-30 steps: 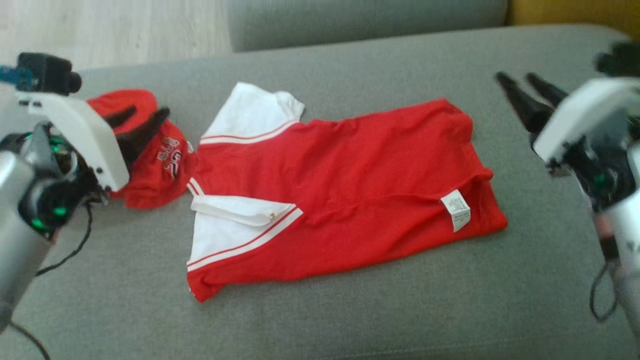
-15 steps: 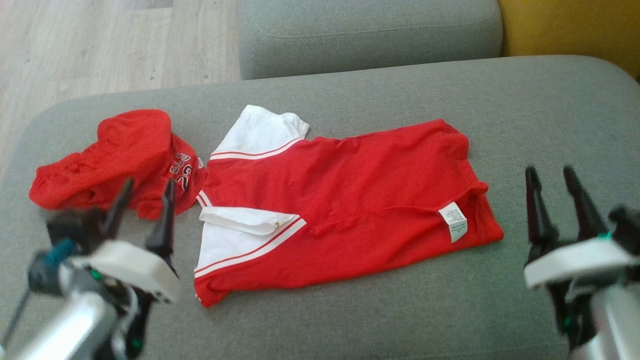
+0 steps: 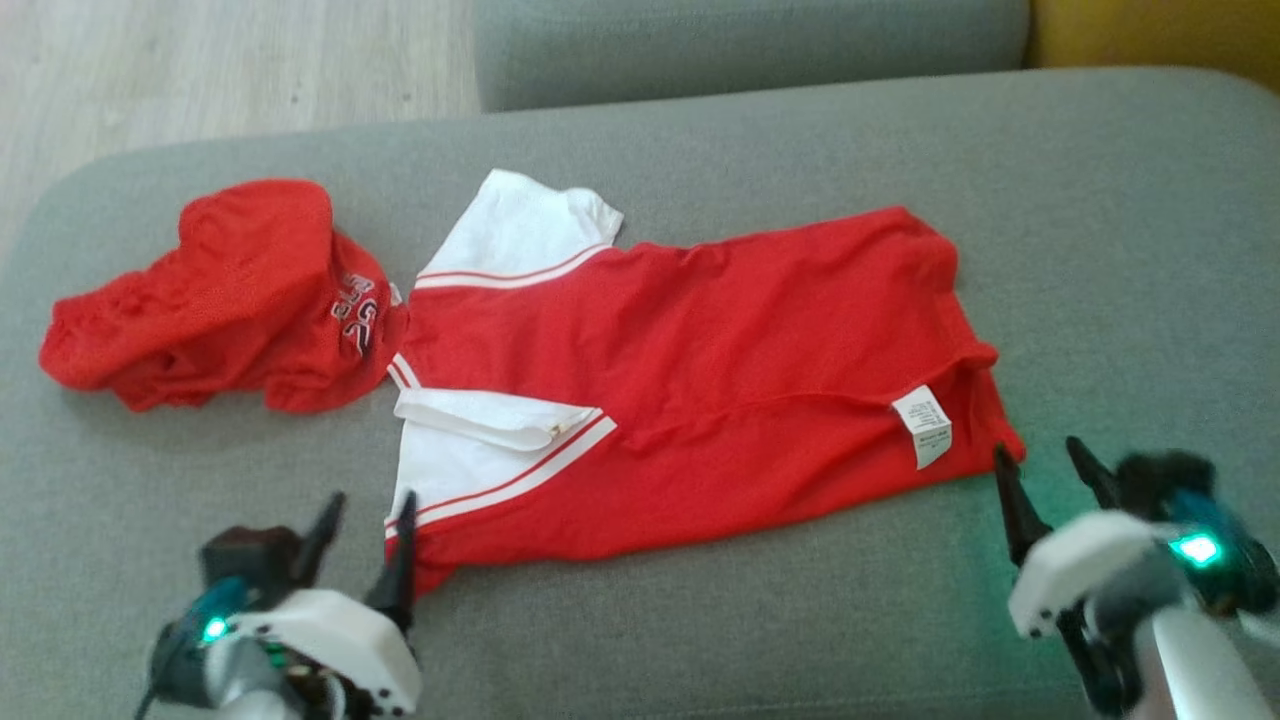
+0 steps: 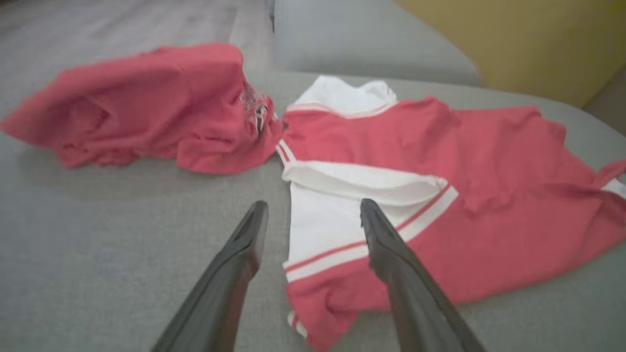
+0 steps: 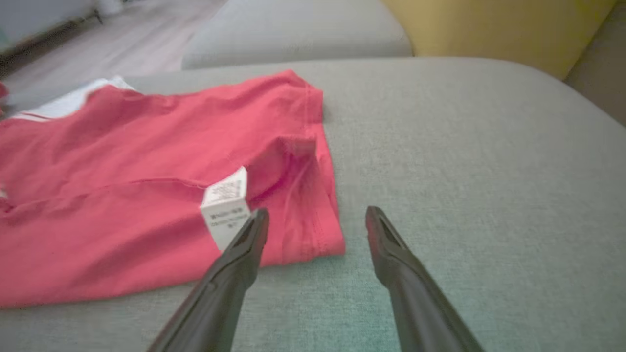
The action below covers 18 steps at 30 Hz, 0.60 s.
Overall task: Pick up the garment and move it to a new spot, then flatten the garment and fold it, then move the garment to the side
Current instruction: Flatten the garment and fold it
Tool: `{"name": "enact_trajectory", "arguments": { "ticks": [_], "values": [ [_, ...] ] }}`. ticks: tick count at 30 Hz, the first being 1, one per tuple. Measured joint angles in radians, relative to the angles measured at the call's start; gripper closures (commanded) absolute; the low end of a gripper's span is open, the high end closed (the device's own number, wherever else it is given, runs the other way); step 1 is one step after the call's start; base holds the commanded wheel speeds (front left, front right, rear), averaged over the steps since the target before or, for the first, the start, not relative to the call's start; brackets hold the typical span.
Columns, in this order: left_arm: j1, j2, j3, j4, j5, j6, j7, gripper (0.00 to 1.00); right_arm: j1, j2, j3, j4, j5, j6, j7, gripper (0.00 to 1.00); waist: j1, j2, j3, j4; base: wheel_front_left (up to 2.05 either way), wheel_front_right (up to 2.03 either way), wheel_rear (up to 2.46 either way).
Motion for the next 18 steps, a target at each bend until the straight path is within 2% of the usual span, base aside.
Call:
{"name": "enact_trajectory", "arguments": {
  "ticks": [3, 5, 10, 18],
  "values": [
    [-0.04, -0.02, -0.043, 0.063, -0.025, -0.041, 0.089, 0.0, -0.073, 0.009, -0.006, 0.065, -0.042, 0.0, 0.104, 0.0, 0.0, 0.0, 0.024, 0.003, 0.0, 0.0, 0.0],
    [-0.067, -0.034, -0.062, 0.105, -0.042, -0.053, 0.143, 0.0, -0.11, 0.017, -0.003, 0.102, -0.063, 0.0, 0.16, 0.0, 0.0, 0.0, 0.038, 0.007, 0.0, 0.0, 0.0],
    [-0.113, -0.052, -0.064, 0.181, -0.068, -0.044, 0.227, 0.0, -0.167, 0.021, -0.01, 0.164, -0.106, 0.0, 0.205, 0.0, 0.0, 0.0, 0.062, 0.008, 0.0, 0.0, 0.0],
    [-0.117, -0.053, -0.059, 0.183, -0.106, -0.026, 0.29, 0.0, -0.203, 0.025, -0.036, 0.206, -0.15, 0.0, 0.246, 0.0, 0.0, 0.0, 0.076, 0.011, 0.0, 0.0, 0.0]
  ]
}}
